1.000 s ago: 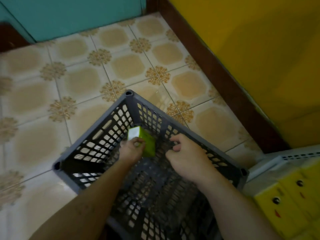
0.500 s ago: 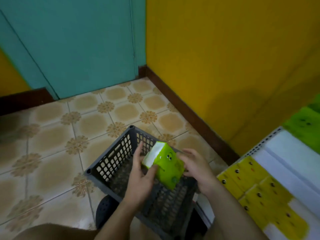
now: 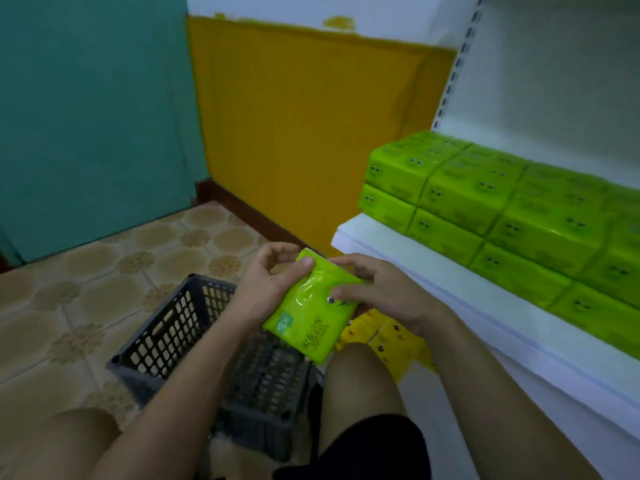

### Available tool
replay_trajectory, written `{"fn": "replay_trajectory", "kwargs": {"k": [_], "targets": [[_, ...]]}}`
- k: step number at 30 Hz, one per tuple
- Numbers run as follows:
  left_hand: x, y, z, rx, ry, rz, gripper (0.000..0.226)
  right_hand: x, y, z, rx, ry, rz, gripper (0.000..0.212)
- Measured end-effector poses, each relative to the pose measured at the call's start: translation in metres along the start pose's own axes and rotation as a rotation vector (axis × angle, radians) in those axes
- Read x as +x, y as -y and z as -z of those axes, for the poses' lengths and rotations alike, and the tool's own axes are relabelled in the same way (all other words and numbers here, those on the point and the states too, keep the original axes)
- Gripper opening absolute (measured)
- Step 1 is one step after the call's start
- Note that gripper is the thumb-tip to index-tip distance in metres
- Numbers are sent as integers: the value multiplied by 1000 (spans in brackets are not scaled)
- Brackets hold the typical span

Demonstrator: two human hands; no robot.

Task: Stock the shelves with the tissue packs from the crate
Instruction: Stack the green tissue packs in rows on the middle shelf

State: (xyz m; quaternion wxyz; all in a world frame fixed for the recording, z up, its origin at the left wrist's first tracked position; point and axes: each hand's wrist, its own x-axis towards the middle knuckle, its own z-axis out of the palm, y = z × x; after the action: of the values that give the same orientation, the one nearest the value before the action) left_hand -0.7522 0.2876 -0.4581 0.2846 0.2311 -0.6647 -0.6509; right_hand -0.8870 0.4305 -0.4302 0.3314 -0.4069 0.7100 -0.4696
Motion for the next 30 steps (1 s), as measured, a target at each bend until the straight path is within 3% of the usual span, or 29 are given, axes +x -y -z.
{"fn": "replay_trajectory", "kwargs": {"k": [5,8,14,18,20,22,25,30], "targets": [[-7,-27,-77,92,189,-75,57,-79,-3,53,164,-429,13,38],[-15,-47,-140,52,222,-126,62,-128,-2,87,313,-690,30,37],[-36,-95,-267,-19,330,-263,60,-229,-2,159,418,-922,121,33],[-40,-118,-325,70,381,-478,30,-278,-4,211,477,-1072,202,12],[-32,-121,-341,243,333,-717,41,-290,-7,242,561,-1187,223,1],[-19,-119,-351,622,361,-912,60,-292,-16,275,609,-1321,183,14],[-9,-107,-358,1194,472,-864,68,-277,-35,314,618,-1377,43,40],[0,-87,-354,1385,513,-920,74,-232,-60,356,528,-1367,-194,54]]}}
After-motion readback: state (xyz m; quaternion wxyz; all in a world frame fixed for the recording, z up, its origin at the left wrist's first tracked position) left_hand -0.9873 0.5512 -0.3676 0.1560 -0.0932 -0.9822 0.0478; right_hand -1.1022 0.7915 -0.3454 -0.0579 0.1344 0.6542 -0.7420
